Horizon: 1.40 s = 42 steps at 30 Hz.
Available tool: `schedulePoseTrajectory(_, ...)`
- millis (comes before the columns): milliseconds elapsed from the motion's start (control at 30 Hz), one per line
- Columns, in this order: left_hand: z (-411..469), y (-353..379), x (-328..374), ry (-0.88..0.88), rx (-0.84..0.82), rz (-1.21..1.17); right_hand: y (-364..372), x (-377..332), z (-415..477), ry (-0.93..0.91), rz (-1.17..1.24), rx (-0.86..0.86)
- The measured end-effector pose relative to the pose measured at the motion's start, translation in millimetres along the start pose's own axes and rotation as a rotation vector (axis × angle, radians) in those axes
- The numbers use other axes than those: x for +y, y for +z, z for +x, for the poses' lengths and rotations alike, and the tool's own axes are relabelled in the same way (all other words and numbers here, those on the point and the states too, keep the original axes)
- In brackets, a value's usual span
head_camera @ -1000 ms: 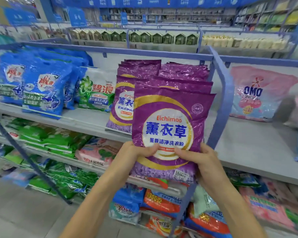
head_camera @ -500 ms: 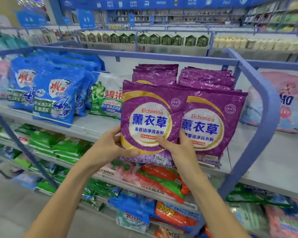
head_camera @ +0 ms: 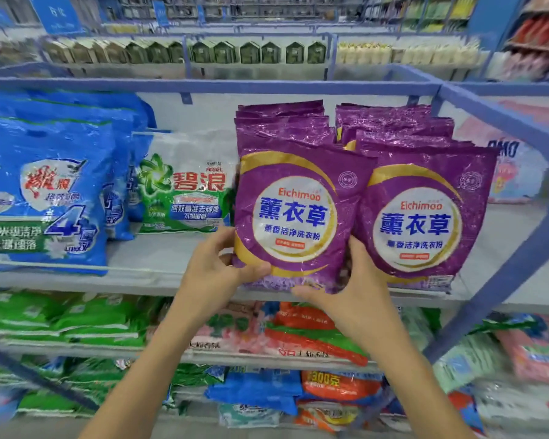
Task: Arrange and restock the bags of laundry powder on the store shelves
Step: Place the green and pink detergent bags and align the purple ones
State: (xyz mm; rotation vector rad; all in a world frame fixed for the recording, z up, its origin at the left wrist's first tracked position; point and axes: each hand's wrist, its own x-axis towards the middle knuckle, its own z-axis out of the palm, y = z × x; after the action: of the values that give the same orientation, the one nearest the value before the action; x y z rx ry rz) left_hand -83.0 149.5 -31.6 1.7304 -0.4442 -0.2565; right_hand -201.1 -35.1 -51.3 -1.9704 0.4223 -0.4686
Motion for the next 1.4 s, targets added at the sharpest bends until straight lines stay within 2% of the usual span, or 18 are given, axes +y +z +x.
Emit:
schedulePoseTrajectory(167,-7,-1,-6,0.105,0.038,0.227,14,-3,-2,-0.005,-0.057,0.132)
schedulePoseTrajectory(367,2,-18,-10,0.119,-0.134,0.285,25,-2,-1,0.018,-0.063,0.167)
schedulePoseTrajectory(633,21,-2,-9,0.133,-0.004,0.241,27,0,24,-0.019,-0.020,0.185)
schedulePoseTrajectory(800,19,6,-10,0.137,0.058,0.296,27,5,24,-0.047,-0.033,0.207)
schedulePoseTrajectory(967,9,8,-16,0.128,0.074,0.464,20,7,15,-0.065,-0.273,0.209)
schedulePoseTrajectory(1067,7,5,-12,0.093,0.069,0.521,14,3,14,-0.065,-0.292,0.155)
schedulePoseTrajectory(1200,6,-2,-5,0.088,0.055,0.449,-5,-8,20,-0.031,-0.161,0.028)
schedulePoseTrajectory(1300,3,2,-3,0.141,0.125,0.326,-5,-11,22,-0.082,-0.070,0.143)
schedulePoseTrajectory(1400,9,6,-4,0.095,0.182,0.249,4,-15,29,-0.082,-0.185,0.212)
